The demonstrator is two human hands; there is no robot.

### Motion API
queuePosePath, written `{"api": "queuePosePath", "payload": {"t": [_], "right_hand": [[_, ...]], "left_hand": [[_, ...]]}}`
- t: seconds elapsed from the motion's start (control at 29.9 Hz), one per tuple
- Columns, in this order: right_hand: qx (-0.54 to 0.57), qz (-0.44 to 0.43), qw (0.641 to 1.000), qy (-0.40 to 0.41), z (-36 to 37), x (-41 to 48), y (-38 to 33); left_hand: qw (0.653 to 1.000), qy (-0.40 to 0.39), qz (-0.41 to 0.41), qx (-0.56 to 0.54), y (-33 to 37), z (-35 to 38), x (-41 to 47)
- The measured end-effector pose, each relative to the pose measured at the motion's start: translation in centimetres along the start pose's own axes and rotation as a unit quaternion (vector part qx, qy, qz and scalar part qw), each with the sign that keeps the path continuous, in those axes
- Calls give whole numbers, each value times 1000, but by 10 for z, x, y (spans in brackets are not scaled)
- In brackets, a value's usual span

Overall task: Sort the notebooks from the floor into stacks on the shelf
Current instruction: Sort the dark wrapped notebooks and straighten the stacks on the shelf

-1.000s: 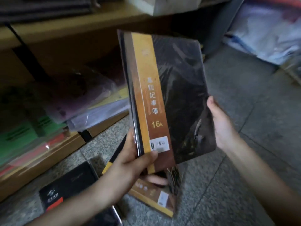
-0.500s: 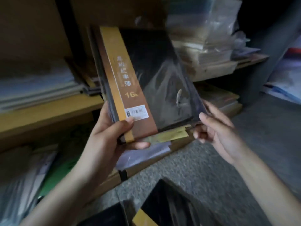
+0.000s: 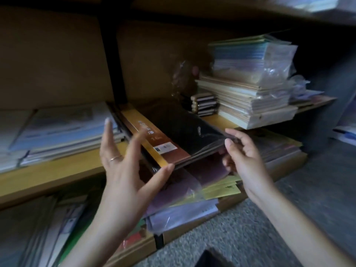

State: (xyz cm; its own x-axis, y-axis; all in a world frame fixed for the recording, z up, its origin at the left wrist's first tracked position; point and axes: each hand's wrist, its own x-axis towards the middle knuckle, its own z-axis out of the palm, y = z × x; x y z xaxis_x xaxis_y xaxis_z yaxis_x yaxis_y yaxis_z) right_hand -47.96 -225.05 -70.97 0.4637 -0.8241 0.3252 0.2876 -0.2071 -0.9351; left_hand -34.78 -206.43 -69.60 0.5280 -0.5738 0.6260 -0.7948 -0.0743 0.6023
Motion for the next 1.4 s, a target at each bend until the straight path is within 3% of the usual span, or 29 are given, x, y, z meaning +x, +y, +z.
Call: {"api": "queuePosePath", "payload": {"t": [0.07,0.13,0.23,0.33,0.43,0.6,0.74,1.0,1.27,1.3,1.4], "right_hand": [[26,6,1000,-16,7,8,2],[39,13,999,-33,16,12,4],[19,0,1000,-21,30,21,8],[-87,-68,994,20,41,38,11],[-212,-137,967,33,51,47,13],[-385,-234,891,-65,61,46,27],[-456,-232,853,-100,63,48,33],[-513,-216,819,-142,63,51,35],[-523,-225,806,-164,58,56,34],[-502,-227,816,-177,56,57,34],[-330,-235,896,-183,48,49,33]], "left_hand": [[981,-3,128,147,-4,-6,8],[970,-17,158,183,-11,-8,16],[961,-8,152,232,-15,-8,30],[950,9,160,267,-24,-2,49],[947,23,137,290,-34,4,66],[941,43,111,317,-47,10,83],[944,53,88,314,-52,13,90],[950,63,90,292,-66,19,93],[947,66,90,302,-72,21,92],[946,62,90,306,-72,21,91],[945,59,95,308,-67,22,82]]}}
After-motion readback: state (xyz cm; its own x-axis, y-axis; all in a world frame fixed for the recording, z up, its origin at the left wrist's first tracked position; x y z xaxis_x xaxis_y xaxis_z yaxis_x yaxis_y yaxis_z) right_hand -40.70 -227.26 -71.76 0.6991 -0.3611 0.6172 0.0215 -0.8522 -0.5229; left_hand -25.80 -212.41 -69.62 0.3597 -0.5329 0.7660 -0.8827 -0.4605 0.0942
